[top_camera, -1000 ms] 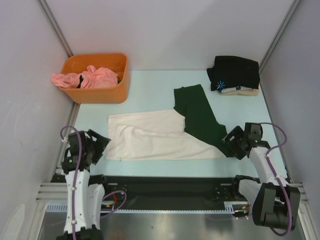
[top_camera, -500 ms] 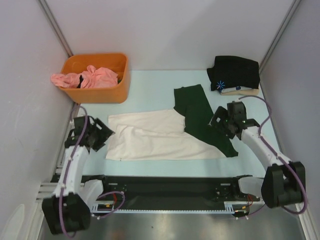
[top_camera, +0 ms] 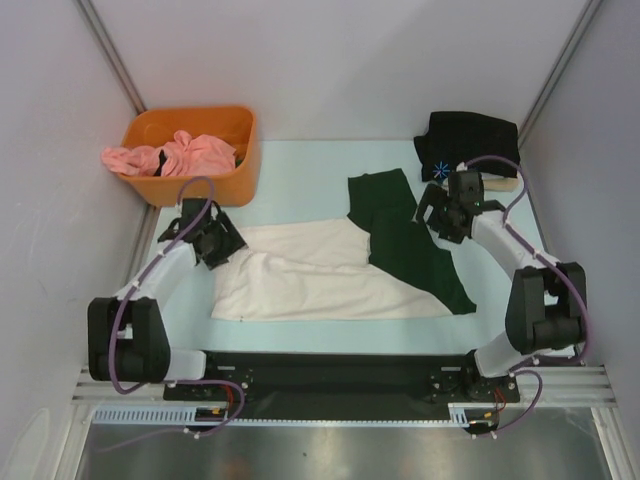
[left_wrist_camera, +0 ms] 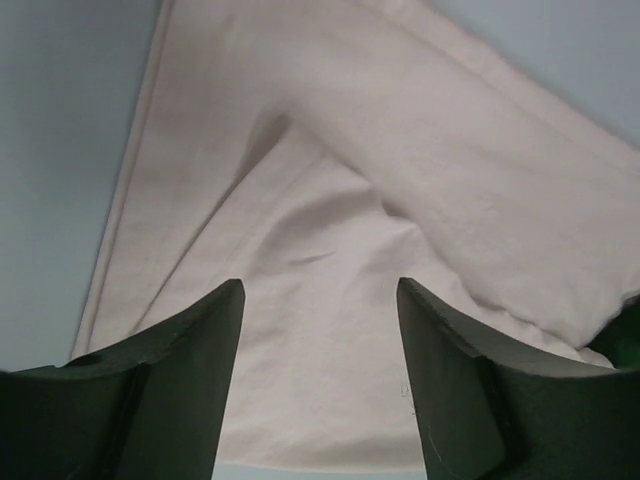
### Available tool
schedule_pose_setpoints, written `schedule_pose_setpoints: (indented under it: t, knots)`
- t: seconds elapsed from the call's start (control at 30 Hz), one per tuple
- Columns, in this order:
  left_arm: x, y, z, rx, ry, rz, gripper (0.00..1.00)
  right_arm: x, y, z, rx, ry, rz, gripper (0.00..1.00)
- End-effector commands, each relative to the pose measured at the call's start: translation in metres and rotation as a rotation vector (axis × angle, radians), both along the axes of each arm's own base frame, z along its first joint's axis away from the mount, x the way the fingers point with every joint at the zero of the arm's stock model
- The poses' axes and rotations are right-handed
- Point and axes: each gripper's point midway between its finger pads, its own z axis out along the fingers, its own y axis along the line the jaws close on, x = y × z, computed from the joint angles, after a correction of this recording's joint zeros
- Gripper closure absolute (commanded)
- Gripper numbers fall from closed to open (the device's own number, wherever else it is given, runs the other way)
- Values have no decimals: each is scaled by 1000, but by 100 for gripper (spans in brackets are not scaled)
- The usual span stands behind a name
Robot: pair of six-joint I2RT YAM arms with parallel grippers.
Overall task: Fold and stack the t-shirts
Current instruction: Fold the tshirt
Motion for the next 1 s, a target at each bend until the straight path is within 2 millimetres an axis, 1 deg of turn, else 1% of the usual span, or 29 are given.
schedule_pose_setpoints:
  t: [0.0, 0.03, 0.07, 0.1, 0.13, 0.17, 0.2, 0.23, 0.27, 0.3, 0.33, 0.37, 0.4, 0.47, 0.5, 0.53, 0.6, 0.67, 0.7, 0.73, 0.77, 0.8, 0.83, 0.87, 0.9, 0.93, 0.97]
  knots:
    - [37, 8, 69, 73, -220, -43, 31, 55, 3, 32, 2, -117, 72, 7]
    - [36, 9, 80, 83, -224, -52, 29, 79, 4, 56, -12, -178, 85, 7]
    - [34, 10, 86, 96, -229, -63, 28, 97, 7, 41, -23, -148, 98, 7]
    - [31, 11, 97, 116, -251, -92, 27, 108, 7, 38, -34, -137, 100, 7]
    - [26, 10, 101, 120, -248, -114, 25, 138, 10, 68, -37, -213, 107, 7]
    - [23, 10, 104, 128, -255, -129, 25, 154, 13, 34, -40, -152, 121, 7]
    - [19, 12, 105, 145, -255, -150, 25, 162, 14, 28, -45, -130, 125, 7]
    - [12, 12, 106, 152, -258, -165, 24, 177, 15, 23, -53, -126, 126, 8]
    - [9, 12, 103, 159, -253, -177, 24, 203, 18, 44, -60, -191, 130, 9]
    - [5, 13, 101, 174, -249, -192, 24, 213, 19, 9, -67, -127, 134, 9]
    - [0, 14, 96, 182, -237, -199, 24, 222, 21, 4, -69, -127, 139, 9]
    - [-2, 17, 92, 194, -229, -199, 24, 243, 24, 24, -82, -194, 150, 9]
    - [-4, 18, 88, 204, -221, -204, 24, 247, 25, -12, -101, -136, 158, 9]
    - [-7, 19, 80, 204, -207, -208, 25, 260, 28, -22, -129, -146, 171, 9]
    - [-7, 18, 78, 198, -207, -210, 25, 270, 30, -15, -139, -178, 178, 8]
    - [-6, 15, 76, 185, -213, -216, 25, 273, 31, -34, -144, -160, 186, 8]
    - [-5, 10, 76, 158, -216, -233, 25, 278, 31, -41, -154, -171, 187, 9]
    - [-3, 10, 75, 155, -216, -225, 26, 278, 33, -49, -149, -167, 193, 10]
    - [-2, 15, 74, 172, -206, -202, 26, 277, 41, -55, -133, -170, 216, 16]
    - [-1, 23, 69, 181, -183, -146, 26, 278, 44, -56, -131, -181, 226, 23]
    - [0, 26, 65, 171, -164, -120, 27, 275, 49, -60, -132, -176, 243, 39]
    - [3, 34, 61, 138, -153, -70, 27, 274, 52, -60, -132, -176, 251, 46]
    - [7, 44, 47, 80, -108, 10, 27, 274, 54, -61, -130, -177, 257, 57]
    - [16, 37, 45, 1, -120, 1, 29, 272, 57, -63, -121, -172, 265, 62]
    - [22, 37, 40, -27, -105, 18, 29, 269, 61, -66, -110, -163, 276, 65]
    - [28, 38, 35, -51, -91, 51, 30, 268, 61, -65, -109, -163, 277, 78]
    - [40, 44, 26, -38, -70, 73, 32, 267, 61, -64, -102, -161, 280, 88]
